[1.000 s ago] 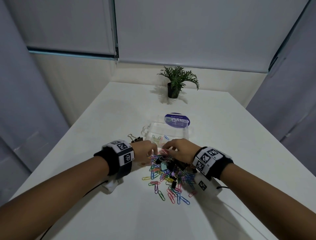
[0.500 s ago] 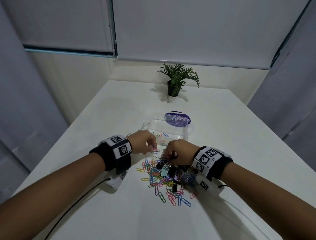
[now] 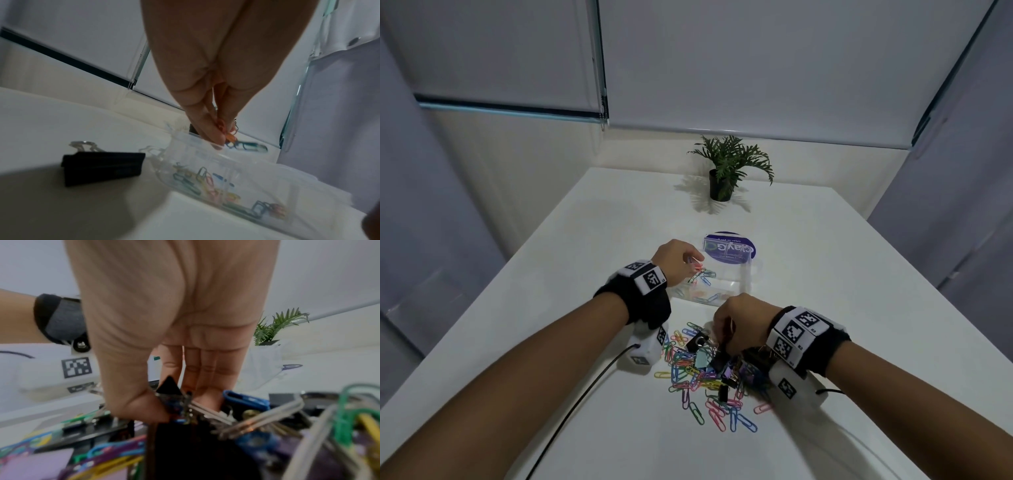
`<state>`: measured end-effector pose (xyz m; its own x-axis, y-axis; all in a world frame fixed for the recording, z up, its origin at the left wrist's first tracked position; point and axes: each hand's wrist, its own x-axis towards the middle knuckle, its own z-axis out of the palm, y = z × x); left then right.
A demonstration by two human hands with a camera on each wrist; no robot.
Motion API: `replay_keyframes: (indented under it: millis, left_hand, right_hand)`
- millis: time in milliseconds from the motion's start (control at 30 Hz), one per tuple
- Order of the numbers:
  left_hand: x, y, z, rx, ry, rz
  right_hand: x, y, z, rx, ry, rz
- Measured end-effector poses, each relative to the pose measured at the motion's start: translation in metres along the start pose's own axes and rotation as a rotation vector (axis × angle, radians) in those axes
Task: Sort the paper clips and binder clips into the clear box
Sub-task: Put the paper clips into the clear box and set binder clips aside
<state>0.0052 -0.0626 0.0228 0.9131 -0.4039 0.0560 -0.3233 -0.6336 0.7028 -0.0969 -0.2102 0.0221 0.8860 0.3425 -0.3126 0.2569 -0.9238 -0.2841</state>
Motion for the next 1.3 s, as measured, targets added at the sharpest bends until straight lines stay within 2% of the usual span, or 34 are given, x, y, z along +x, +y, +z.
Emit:
replay_keyframes:
  millis: [67, 167, 400, 467, 633, 733, 867, 900, 1033, 1100, 1300]
  left_hand:
    - [0.003, 0.000, 0.002, -0.134, 0.003, -0.057]
    - [0.007, -0.004, 0.004, -0.181, -0.028, -0.093]
    - [-0.012, -0.004, -0.001, 0.256, -0.234, 0.158]
    - [-0.017, -0.006, 0.001, 0.265, -0.260, 0.179]
    - [-0.026, -0.007, 0.010, 0.215, -0.233, 0.232]
    - [-0.034, -0.002, 0.012, 0.218, -0.241, 0.259]
    - [-0.048, 0.008, 0.009, 0.258, -0.146, 0.318]
    - [-0.052, 0.011, 0.007, 0.258, -0.162, 0.327]
    - [-0.071, 0.018, 0.006, 0.400, -0.474, 0.302]
    - [-0.081, 0.017, 0.010, 0.486, -0.583, 0.286]
    - [-0.087, 0.014, 0.012, 0.514, -0.593, 0.273]
  right_hand:
    - [0.000, 0.002, 0.000, 0.011, 0.037, 0.003]
    - [0.001, 0.009, -0.002, 0.022, 0.071, -0.007]
    - [0.007, 0.024, -0.011, 0.229, 0.200, 0.031]
    - [0.009, 0.028, -0.016, 0.349, 0.260, 0.036]
    - [0.017, 0.035, -0.026, 0.555, 0.513, 0.093]
    - [0.023, 0.037, -0.026, 0.518, 0.564, 0.133]
    - [0.021, 0.033, -0.022, 0.281, 0.537, 0.121]
    - [0.018, 0.031, -0.021, 0.248, 0.532, 0.103]
    - [0.000, 0.017, -0.015, 0.158, 0.485, 0.004]
    - [-0.011, 0.011, -0.010, 0.117, 0.447, -0.050]
    - [-0.036, -0.001, 0.012, 0.007, 0.214, -0.078]
